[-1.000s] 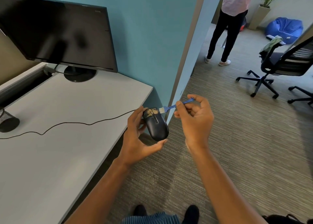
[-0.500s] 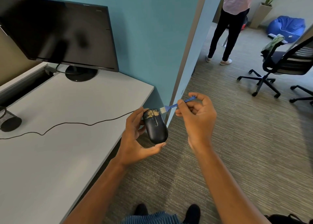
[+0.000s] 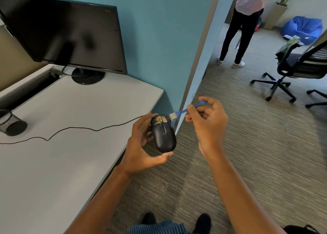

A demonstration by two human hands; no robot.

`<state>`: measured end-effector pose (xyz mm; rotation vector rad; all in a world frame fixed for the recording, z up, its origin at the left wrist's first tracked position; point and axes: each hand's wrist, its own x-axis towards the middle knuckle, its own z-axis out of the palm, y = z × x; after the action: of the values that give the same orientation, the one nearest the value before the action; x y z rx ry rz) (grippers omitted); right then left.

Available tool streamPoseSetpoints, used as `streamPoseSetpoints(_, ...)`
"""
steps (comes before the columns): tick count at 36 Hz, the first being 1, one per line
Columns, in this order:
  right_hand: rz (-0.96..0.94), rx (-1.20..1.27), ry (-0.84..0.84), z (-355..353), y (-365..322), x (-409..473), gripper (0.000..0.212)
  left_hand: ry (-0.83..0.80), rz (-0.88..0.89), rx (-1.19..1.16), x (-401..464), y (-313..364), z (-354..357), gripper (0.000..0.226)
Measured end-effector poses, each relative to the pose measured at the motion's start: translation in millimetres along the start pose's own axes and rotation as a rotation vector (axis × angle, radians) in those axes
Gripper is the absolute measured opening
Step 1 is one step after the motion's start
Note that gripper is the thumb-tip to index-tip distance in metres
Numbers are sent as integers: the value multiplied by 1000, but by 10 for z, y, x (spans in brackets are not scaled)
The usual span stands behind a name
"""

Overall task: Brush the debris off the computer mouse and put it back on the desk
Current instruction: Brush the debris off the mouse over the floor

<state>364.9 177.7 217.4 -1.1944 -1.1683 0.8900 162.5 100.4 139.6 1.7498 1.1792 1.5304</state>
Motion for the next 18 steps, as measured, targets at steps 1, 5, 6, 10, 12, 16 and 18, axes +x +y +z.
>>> streamPoseSetpoints(1,-2,16,14,-3,-2,0,31,-1,-5,1,-4,-6,-4,123)
streamPoseSetpoints(5,23,71,-33,13,-20,-24,33,-8,-3,-2,-20,-23,-24,127)
streamPoseSetpoints(6,31,64,-51,27,-19,-33,33,-8,-7,1,-21,-30,-30,127)
streamPoseSetpoints(10,42,13,0,63,-10,-48,33,-7,-13,22,-35,-68,-39,125)
streamPoseSetpoints(12,35,35,26,62,-25,-41,33,-6,-18,11,-45,-71,-41,125)
streamPoseSetpoints(16,26,31,-66,86,-46,-61,34,-11,-15,-7,-43,-71,-50,126)
streamPoseSetpoints(18,17,-14,-64,105,-43,-71,34,-8,-9,10,-38,-78,-53,125)
